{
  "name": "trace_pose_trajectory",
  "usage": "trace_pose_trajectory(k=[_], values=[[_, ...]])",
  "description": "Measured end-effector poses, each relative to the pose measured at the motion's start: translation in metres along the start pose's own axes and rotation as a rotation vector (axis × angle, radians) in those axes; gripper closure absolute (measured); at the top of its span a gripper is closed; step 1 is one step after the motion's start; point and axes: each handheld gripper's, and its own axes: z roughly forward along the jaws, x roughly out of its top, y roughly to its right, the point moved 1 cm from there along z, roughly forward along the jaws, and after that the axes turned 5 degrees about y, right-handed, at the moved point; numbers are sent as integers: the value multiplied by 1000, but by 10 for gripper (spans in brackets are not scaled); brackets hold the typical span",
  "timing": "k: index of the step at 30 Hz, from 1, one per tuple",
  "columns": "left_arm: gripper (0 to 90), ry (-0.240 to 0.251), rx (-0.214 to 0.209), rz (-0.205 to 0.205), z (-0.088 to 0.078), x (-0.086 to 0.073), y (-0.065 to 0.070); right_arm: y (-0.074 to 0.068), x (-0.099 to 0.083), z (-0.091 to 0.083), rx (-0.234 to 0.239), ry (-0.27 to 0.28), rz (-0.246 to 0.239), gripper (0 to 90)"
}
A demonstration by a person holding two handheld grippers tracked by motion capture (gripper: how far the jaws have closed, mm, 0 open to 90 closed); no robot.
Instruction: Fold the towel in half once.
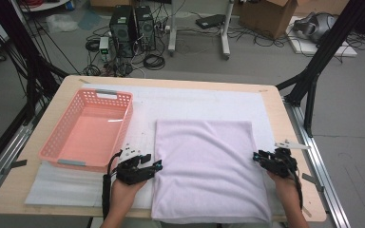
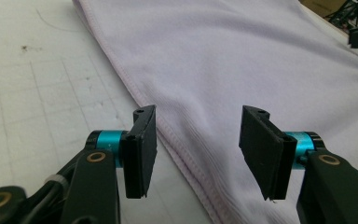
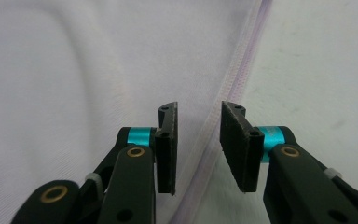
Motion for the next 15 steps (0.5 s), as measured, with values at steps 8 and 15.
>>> trace_pose_trajectory(k=[8,15], values=[[443,12,10,11,16,13,-7,2,-3,-4,-130,-35,-47,880],[441,-2,-1,16,39,25,-15,11,3,-12,-66,40,-16,551]])
